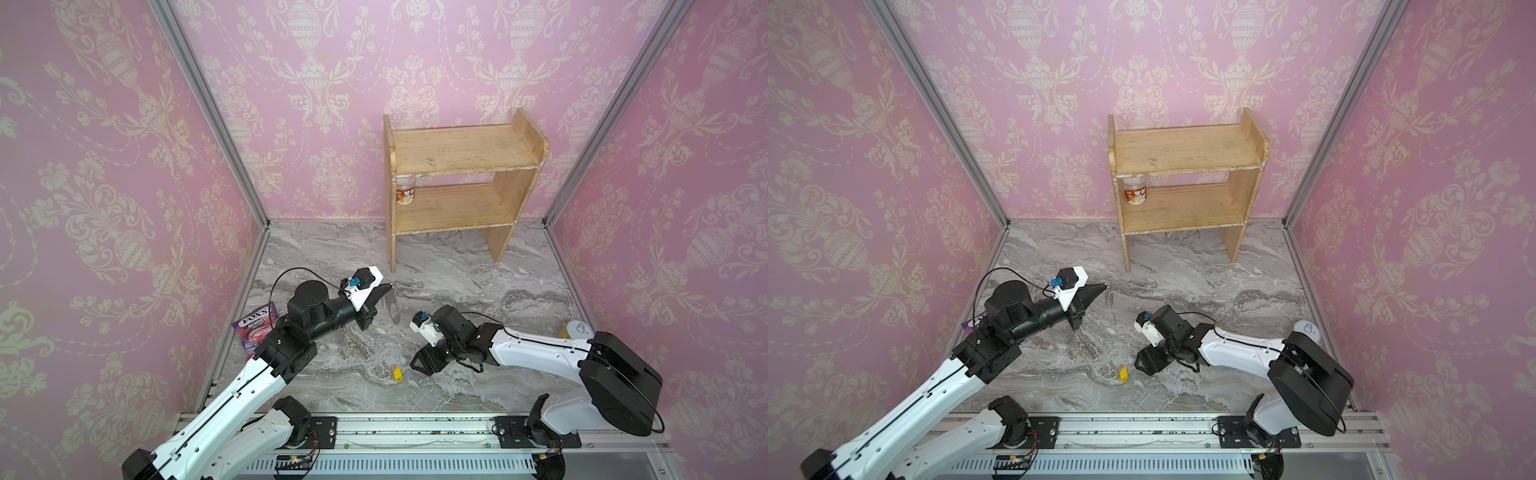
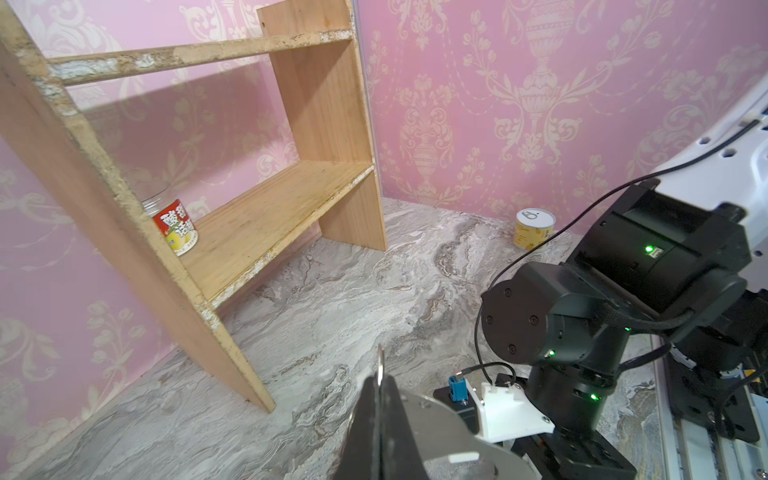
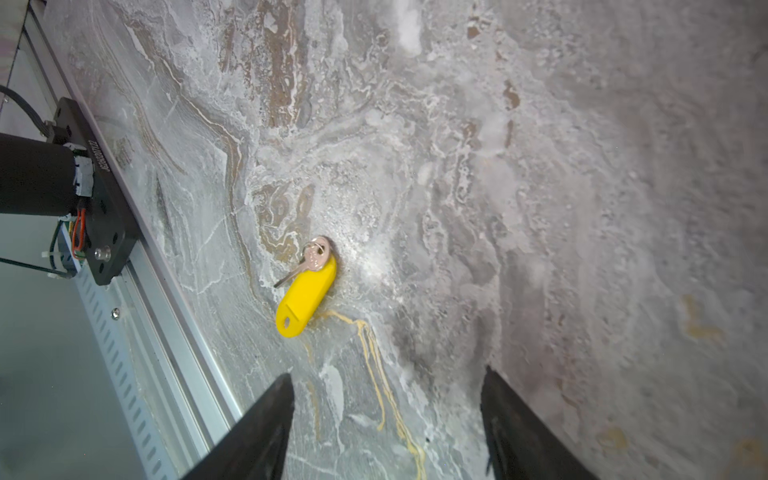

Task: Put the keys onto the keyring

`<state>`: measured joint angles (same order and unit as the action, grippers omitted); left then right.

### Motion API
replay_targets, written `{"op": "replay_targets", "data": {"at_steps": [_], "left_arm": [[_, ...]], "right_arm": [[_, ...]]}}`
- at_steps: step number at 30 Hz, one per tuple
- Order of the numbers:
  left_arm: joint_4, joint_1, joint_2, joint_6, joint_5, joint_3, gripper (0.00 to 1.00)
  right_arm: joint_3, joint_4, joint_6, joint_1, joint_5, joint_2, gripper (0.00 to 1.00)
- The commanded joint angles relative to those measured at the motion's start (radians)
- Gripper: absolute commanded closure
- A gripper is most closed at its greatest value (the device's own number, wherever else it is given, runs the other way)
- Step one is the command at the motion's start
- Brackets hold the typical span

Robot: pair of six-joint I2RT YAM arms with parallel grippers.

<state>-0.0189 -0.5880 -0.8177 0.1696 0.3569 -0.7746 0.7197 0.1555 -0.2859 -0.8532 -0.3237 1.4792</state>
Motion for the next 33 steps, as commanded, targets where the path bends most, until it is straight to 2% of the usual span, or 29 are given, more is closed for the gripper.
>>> {"op": "replay_targets", "data": {"at_steps": [1, 5, 12, 17, 23, 27, 33], "left_arm": [[-0.039, 0.020, 0.057, -0.030, -0.072, 0.020, 1.00], [-0.085, 0.047, 0.118, -0.034, -0.106, 0.028, 1.00], [-0.176, 0.082, 0.180, -0.036, -0.119, 0.020, 1.00], [-0.229, 0.085, 0.247, -0.050, -0.122, 0.018, 1.00], [-0.276, 0.086, 0.286, -0.058, -0.109, 0.002, 1.00], [-0.269, 0.086, 0.289, -0.072, -0.082, 0.007, 1.00], [-0.238, 0.086, 0.275, -0.079, -0.050, 0.011, 1.00]], "right_arm": [[0.069, 0.034, 0.024, -0.033, 0.024, 0.064, 0.27], [0.113, 0.069, 0.021, -0.064, 0.060, 0.113, 0.25], [0.204, 0.148, -0.034, -0.117, -0.004, 0.180, 0.29], [0.239, 0.190, -0.117, -0.120, -0.108, 0.238, 0.41], [0.252, 0.213, -0.222, -0.119, -0.197, 0.304, 0.48], [0.260, 0.188, -0.271, -0.119, -0.203, 0.328, 0.53], [0.263, 0.165, -0.306, -0.115, -0.151, 0.346, 0.73]]}}
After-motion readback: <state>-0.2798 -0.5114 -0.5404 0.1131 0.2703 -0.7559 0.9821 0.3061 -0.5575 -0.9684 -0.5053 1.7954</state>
